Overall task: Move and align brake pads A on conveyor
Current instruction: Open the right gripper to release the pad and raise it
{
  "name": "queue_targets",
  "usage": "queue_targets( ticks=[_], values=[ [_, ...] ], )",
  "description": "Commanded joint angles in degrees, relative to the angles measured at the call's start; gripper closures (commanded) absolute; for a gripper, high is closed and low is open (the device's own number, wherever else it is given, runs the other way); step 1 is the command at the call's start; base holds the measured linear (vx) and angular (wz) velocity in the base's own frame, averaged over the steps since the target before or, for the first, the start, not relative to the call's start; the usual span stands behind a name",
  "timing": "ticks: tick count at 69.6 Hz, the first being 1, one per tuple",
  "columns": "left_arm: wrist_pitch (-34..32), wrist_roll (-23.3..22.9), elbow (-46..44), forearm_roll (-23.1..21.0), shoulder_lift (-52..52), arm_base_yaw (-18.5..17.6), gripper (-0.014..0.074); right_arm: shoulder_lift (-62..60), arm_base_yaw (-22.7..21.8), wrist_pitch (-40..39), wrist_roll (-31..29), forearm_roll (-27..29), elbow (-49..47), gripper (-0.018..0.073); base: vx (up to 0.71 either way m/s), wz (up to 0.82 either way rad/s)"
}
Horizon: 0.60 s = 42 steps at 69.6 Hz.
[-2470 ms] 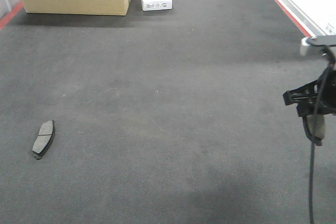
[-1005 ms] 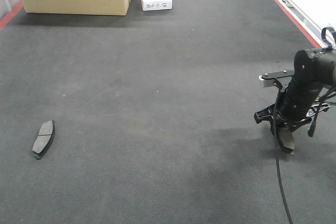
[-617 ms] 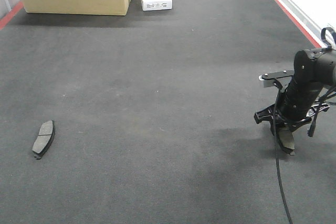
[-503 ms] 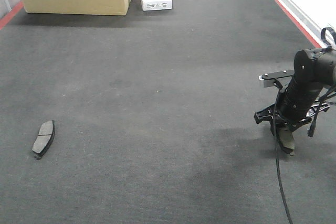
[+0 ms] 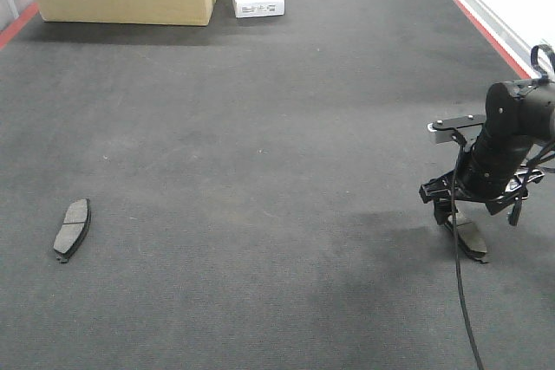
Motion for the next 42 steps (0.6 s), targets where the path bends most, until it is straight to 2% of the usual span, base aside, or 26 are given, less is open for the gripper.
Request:
queue_targets(
  ticks=[1, 22, 42],
  values=[
    [-3.93, -0.03, -1.13, -0.92, 0.10, -0.36, 0.0052, -3.53, -0.24, -0.79, -0.42, -0.78, -1.89, -0.0032, 0.00, 0.00],
    [-3.93, -0.03, -1.13, -0.92, 0.10, -0.36, 0.0052, -9.71, -0.24, -1.12, -0.42, 0.56, -1.89, -0.0030, 0.00, 0.00],
    [-3.93, -0.03, -1.13, -0.92, 0.10, -0.36, 0.0052, -22.46, -0.19, -1.52, -3.03, 6.12, -1.89, 0.0003, 0.00, 0.00]
  ],
)
